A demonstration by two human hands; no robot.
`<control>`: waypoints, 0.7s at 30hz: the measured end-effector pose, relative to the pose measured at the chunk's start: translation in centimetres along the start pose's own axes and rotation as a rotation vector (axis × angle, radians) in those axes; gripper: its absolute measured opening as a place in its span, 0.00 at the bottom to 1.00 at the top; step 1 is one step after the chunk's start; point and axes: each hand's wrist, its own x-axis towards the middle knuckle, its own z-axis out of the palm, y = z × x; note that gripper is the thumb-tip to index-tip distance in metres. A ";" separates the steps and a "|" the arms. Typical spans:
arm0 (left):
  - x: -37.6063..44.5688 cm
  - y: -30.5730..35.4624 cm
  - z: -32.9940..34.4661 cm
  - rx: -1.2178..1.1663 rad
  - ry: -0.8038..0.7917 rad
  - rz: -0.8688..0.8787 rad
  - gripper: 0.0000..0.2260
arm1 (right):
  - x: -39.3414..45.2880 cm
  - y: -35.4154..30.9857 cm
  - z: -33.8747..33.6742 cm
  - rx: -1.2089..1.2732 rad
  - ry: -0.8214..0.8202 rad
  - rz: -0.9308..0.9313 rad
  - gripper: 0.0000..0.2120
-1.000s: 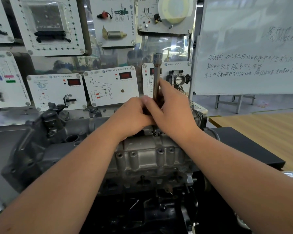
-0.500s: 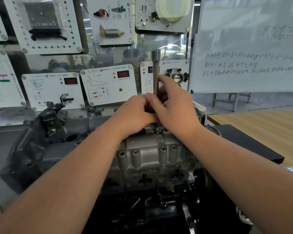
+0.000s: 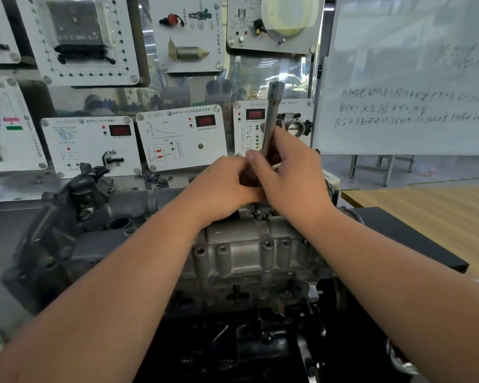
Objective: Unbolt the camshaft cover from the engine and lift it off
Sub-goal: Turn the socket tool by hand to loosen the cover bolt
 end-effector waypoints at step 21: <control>-0.1 -0.2 0.0 -0.036 0.024 -0.048 0.09 | 0.2 0.1 0.1 -0.092 -0.082 -0.007 0.07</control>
